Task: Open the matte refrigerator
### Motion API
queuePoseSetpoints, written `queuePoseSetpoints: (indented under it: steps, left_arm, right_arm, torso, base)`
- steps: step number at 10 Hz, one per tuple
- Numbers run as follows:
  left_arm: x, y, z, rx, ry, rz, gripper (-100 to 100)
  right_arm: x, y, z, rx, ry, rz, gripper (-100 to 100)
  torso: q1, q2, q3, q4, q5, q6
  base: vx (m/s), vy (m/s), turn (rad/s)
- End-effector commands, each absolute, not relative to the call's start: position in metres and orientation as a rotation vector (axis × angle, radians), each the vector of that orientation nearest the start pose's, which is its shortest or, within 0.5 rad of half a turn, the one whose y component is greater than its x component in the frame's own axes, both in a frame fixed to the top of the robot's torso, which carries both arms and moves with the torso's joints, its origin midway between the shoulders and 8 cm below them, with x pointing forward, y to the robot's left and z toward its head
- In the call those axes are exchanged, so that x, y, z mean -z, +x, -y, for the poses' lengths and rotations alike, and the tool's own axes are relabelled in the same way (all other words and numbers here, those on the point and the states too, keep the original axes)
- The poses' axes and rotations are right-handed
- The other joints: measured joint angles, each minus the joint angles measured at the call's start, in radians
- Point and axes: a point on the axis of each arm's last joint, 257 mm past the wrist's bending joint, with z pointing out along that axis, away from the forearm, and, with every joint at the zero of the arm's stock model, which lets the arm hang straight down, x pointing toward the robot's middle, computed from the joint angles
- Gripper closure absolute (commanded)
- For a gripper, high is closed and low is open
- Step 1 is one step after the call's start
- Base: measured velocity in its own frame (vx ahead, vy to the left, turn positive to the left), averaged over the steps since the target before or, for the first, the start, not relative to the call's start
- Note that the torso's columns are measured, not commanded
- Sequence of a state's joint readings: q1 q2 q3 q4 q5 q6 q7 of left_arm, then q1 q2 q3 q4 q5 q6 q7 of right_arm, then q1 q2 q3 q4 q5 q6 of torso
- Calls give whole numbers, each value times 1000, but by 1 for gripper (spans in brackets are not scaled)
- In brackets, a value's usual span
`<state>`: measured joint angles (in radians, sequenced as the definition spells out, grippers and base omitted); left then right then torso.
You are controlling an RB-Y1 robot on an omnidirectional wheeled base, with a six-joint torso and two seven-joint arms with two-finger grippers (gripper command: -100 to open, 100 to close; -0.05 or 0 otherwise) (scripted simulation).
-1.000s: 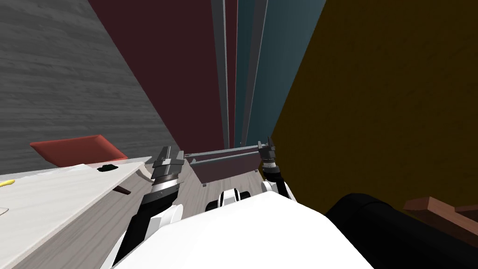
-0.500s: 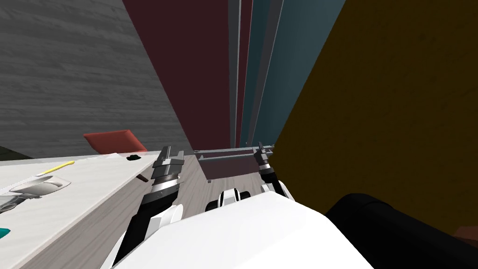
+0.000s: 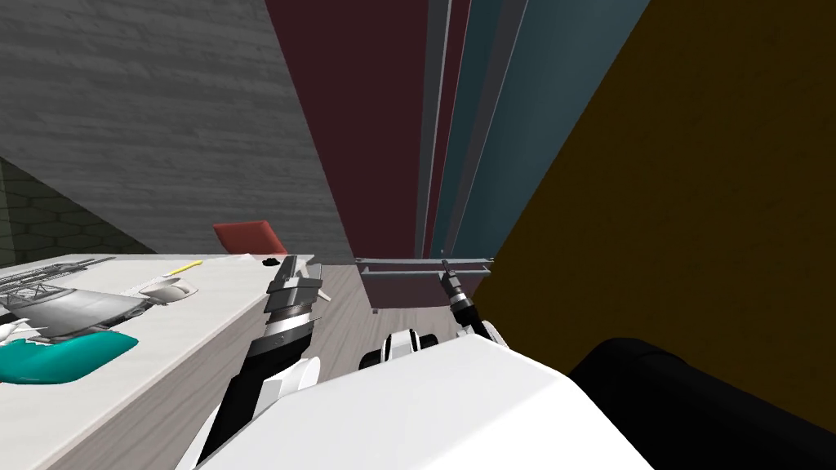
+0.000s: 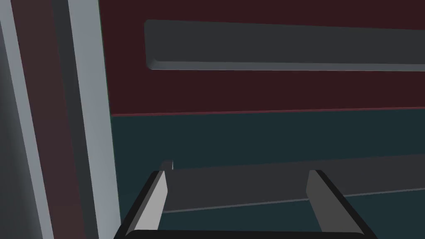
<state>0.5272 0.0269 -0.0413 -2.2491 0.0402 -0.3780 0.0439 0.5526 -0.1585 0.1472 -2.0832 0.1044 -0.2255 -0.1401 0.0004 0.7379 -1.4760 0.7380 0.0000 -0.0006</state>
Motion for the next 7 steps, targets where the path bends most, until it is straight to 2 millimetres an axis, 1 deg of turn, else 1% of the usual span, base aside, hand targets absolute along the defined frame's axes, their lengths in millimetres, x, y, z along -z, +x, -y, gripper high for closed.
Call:
queuePoseSetpoints:
  steps: [1, 2, 3, 4, 5, 6, 7]
  left_arm:
    - [25, 367, -275, 1354, -835, -721, 0]
    - [25, 367, -275, 1355, -835, -721, 0]
    - [25, 367, -275, 1354, -835, -721, 0]
    - [25, 367, -275, 1354, -835, -721, 0]
    - [24, 367, -275, 1355, -835, -721, 0]
    - [25, 367, -275, 1354, -835, -721, 0]
    - [25, 367, -275, 1354, -835, -721, 0]
  right_arm:
    - [219, 386, 223, -1207, 1065, -1288, -100]
    - [226, 387, 225, -1190, 1086, -1305, -100]
    - [229, 387, 226, -1183, 1095, -1312, -100]
    - [265, 380, 222, -1132, 1133, -1397, -100]
    - [275, 379, 224, -1108, 1160, -1419, -100]
    - [311, 369, 220, -1056, 1193, -1503, -100]
    - [321, 366, 223, -1027, 1222, -1527, -100]
  torso:
    - [0, 0, 0, 0, 0, 1]
    - [1, 0, 0, 0, 0, 0]
    - [-1, 0, 0, 0, 0, 1]
    - [-2, 0, 0, 0, 0, 1]
    - [0, 0, 0, 0, 0, 0]
    - [0, 0, 0, 0, 0, 1]
    - [1, 0, 0, 0, 0, 0]
  base:
    - [-2, 50, 216]
    - [-3, 41, 193]
    - [-1, 15, 14]
    - [2, 33, 314]
    - [1, 31, 181]
    - [10, 45, 315]
    - [7, 38, 181]
